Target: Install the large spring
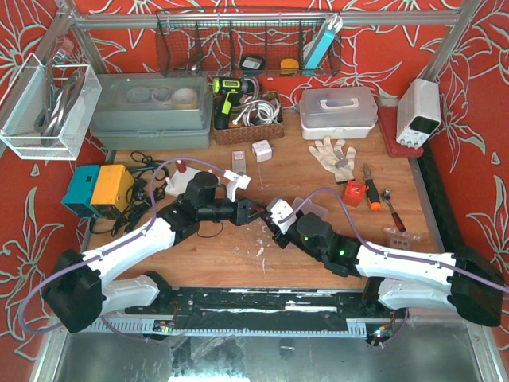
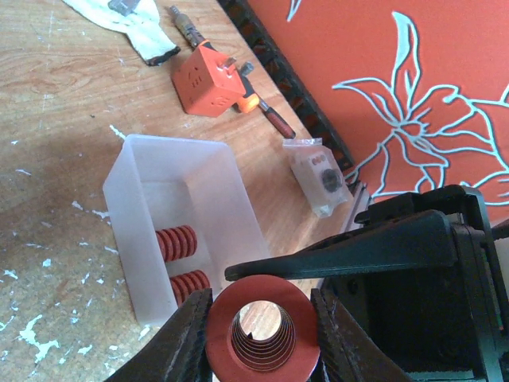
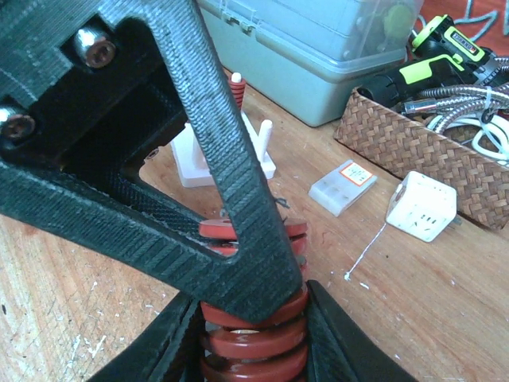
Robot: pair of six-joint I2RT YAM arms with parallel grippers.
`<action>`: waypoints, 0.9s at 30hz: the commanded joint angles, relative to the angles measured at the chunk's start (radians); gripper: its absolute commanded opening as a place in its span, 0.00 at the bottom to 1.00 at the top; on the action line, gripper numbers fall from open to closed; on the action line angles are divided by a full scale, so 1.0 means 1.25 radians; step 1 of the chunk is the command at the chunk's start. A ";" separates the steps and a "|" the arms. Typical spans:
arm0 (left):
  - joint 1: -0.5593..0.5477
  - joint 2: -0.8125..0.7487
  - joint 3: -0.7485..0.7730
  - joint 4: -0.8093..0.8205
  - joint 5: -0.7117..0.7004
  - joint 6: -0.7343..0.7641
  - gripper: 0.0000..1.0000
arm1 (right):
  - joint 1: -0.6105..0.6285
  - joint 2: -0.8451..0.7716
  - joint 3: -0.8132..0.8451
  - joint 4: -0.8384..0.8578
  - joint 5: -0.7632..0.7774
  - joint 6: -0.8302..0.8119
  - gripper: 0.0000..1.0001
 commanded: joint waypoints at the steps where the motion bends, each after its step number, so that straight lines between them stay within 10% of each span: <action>1: -0.007 -0.013 -0.003 0.020 0.016 -0.006 0.02 | 0.006 -0.001 0.002 0.006 0.035 0.010 0.33; 6: -0.007 -0.033 0.005 -0.002 -0.103 -0.011 0.00 | 0.005 -0.004 0.060 -0.122 0.080 0.065 0.79; 10: -0.006 -0.055 0.022 -0.041 -0.267 -0.006 0.00 | 0.004 -0.034 0.107 -0.234 0.141 0.121 0.97; 21: 0.012 -0.047 0.076 -0.126 -0.876 0.062 0.00 | -0.021 -0.194 0.038 -0.296 0.332 0.190 0.99; 27: 0.099 0.028 0.111 -0.132 -0.985 0.087 0.00 | -0.035 -0.239 -0.027 -0.247 0.362 0.226 0.99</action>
